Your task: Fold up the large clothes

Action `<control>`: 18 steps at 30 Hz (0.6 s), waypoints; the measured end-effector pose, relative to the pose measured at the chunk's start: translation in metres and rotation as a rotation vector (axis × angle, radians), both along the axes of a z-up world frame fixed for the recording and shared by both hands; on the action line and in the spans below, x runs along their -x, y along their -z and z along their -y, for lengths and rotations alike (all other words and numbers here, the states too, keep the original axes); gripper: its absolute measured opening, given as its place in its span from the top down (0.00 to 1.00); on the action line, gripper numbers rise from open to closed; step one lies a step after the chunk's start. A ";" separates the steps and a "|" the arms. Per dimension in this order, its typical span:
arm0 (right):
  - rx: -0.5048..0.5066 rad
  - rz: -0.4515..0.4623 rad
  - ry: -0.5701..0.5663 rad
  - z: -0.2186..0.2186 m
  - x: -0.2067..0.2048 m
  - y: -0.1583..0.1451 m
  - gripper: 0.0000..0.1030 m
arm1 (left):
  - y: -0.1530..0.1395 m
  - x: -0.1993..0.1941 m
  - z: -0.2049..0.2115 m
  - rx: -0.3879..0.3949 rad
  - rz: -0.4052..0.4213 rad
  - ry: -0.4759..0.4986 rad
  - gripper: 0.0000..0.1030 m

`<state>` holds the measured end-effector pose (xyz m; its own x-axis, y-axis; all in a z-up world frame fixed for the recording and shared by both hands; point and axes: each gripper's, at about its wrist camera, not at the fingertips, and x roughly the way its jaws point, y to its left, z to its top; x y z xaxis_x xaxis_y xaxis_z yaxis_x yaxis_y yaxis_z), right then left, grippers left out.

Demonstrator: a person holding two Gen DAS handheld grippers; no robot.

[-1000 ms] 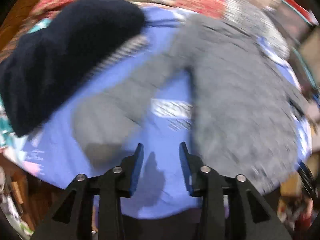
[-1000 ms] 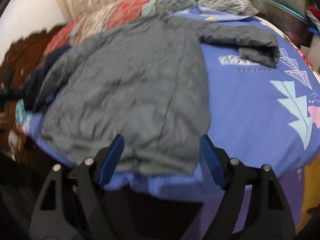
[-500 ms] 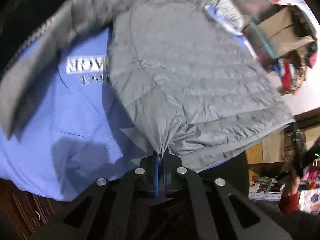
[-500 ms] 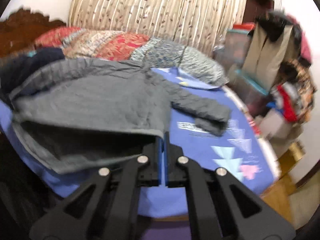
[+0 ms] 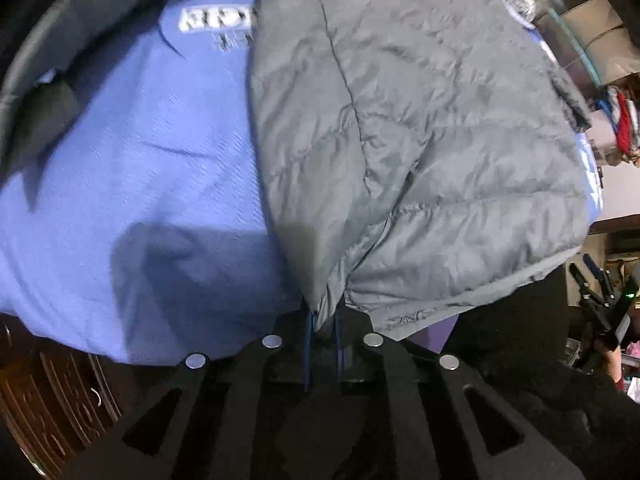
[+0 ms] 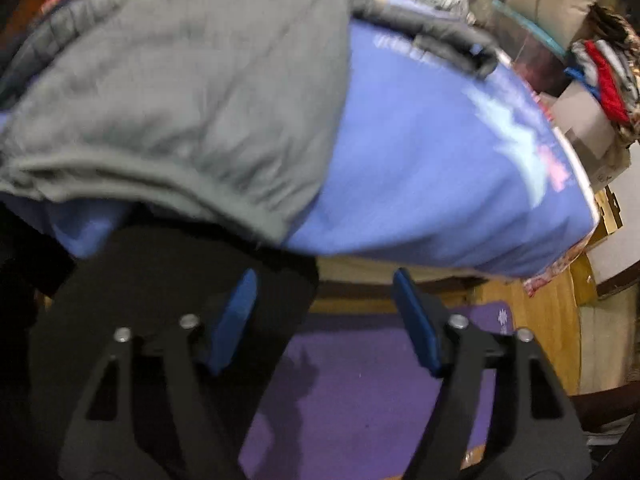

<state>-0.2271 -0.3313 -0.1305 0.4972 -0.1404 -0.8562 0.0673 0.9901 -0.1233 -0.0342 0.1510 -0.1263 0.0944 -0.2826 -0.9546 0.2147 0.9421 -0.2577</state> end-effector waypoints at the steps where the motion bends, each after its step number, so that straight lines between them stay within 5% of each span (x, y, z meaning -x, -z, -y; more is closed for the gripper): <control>1: -0.010 0.023 0.010 0.004 0.002 -0.015 0.34 | -0.009 0.002 -0.008 0.026 0.018 0.000 0.65; 5: -0.108 0.238 -0.017 0.000 -0.023 -0.100 0.34 | -0.050 0.020 -0.063 0.132 0.146 -0.041 0.58; 9: -0.164 0.335 -0.248 -0.073 -0.082 -0.138 0.34 | -0.078 0.038 -0.124 0.117 0.284 -0.189 0.58; 14: -0.429 0.244 -0.563 -0.226 -0.162 -0.138 0.34 | -0.081 0.047 -0.185 0.058 0.329 -0.401 0.57; 18: -0.631 0.108 -0.647 -0.330 -0.209 -0.124 0.32 | -0.072 0.057 -0.211 0.076 0.333 -0.495 0.58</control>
